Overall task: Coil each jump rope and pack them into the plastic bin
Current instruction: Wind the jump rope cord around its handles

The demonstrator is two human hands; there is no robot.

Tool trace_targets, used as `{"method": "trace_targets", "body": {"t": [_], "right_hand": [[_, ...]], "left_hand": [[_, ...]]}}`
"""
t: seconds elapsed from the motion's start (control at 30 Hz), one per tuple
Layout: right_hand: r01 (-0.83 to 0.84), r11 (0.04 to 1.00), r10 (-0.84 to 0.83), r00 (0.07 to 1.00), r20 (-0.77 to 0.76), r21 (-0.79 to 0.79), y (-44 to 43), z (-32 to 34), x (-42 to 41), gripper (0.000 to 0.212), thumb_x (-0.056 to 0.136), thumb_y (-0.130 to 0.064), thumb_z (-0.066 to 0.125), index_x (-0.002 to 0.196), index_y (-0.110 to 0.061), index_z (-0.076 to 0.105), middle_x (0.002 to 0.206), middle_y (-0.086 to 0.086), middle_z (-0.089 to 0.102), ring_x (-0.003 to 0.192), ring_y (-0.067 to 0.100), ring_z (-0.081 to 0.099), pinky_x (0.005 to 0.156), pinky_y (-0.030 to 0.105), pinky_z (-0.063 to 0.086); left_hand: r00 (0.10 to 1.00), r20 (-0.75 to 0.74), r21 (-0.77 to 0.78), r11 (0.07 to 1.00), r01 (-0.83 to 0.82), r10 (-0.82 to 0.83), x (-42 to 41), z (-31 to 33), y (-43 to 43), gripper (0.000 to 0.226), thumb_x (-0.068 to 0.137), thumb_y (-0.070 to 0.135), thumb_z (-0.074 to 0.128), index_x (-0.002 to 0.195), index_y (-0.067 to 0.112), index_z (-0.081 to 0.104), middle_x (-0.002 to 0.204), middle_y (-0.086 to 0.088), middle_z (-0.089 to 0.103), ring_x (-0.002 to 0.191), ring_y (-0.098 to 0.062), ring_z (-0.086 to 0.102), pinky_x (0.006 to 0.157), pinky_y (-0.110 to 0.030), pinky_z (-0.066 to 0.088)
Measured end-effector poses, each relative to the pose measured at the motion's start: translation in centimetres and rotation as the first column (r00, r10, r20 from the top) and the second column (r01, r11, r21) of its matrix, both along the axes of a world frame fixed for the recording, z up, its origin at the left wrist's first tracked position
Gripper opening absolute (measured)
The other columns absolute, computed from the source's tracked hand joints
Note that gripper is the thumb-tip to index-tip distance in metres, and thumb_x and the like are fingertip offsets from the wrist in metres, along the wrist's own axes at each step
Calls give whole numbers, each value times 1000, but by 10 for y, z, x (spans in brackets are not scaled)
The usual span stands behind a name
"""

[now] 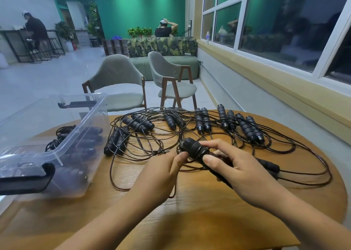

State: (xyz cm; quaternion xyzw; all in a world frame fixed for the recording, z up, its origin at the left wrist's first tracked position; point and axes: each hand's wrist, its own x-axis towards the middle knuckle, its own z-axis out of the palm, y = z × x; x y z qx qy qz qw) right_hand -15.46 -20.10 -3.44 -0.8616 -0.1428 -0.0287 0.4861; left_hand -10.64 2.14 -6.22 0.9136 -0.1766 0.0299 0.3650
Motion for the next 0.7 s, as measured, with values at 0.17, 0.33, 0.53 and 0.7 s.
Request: {"method": "trace_targets", "body": {"t": [0.17,0.33,0.53,0.7], "right_hand": [[5,973,1,1000,25,-230,-3,1,0,33,101,-61,56,134,-64,57,101,-26,71,87,8,67,80,31,54],[35,914,-37,999,2,-403,0,-4,3,42,101,-63,56,142,-62,54,108,-32,70,100,-5,64,90,28,58],[-4,851,-26,998,-50,-526,-1,0,5,37,100,-61,57,136,-67,56,108,-21,75,92,2,68,82,34,62],[-190,786,118,980,-159,-588,2,4,4,39,100,-56,59,137,-65,57,125,-27,73,110,1,67,95,37,60]], "left_hand": [[993,118,155,987,-40,22,2,4,8,37,98,58,55,88,27,72,66,8,63,61,-8,56,51,-26,34],[985,172,447,893,-54,-26,-7,4,-2,31,103,58,47,105,32,65,83,9,64,75,-11,57,55,-26,35],[949,220,516,853,81,-224,-9,18,-1,28,102,58,51,105,32,60,97,11,67,86,-11,58,66,-30,36],[892,183,484,828,285,-414,-10,20,1,27,91,53,71,88,32,54,82,18,58,78,-2,52,58,-18,30]]}}
